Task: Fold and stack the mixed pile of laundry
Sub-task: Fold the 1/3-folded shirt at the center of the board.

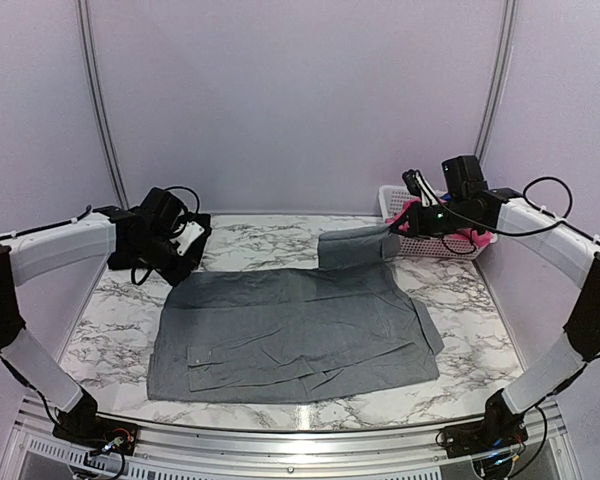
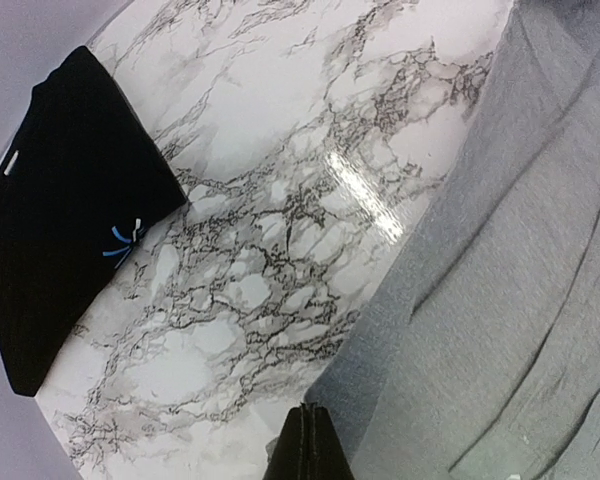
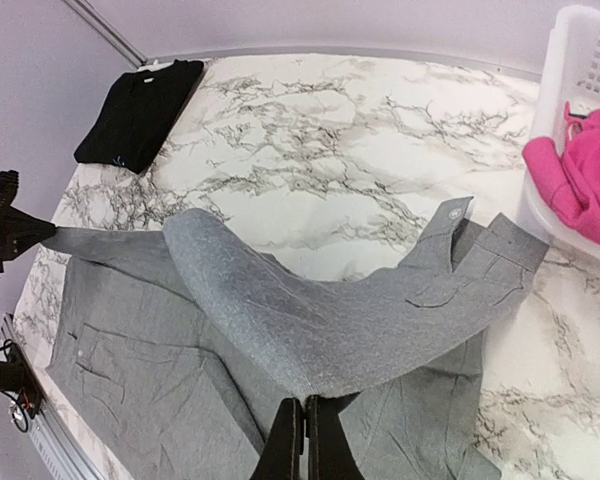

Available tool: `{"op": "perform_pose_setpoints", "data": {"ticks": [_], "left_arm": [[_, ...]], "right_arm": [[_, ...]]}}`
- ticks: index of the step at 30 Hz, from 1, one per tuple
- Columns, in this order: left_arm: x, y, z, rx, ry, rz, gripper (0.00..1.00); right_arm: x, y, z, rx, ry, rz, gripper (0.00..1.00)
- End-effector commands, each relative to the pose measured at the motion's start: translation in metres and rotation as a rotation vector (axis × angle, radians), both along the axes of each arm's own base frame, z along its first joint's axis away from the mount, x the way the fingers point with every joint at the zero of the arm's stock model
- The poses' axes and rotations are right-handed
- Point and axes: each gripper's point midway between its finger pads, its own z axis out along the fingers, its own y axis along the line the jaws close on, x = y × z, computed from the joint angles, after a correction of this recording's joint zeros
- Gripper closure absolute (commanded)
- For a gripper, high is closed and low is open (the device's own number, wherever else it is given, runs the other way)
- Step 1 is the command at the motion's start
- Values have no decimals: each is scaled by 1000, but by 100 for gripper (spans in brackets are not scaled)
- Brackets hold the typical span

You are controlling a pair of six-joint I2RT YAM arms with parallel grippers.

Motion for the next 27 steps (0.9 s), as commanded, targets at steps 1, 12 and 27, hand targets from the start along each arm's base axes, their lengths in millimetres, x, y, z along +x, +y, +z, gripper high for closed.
{"op": "perform_pose_setpoints", "data": {"ticks": [1, 12, 27], "left_arm": [[-34, 6, 3, 13, 17, -104, 100], [-105, 2, -36, 49, 124, -265, 96], [-84, -8, 7, 56, -53, -214, 71]], "right_arm": [[-26, -16, -11, -76, 48, -18, 100], [-91, -40, -32, -90, 101, -56, 100], [-191, 7, -86, -25, 335, 83, 100]]}}
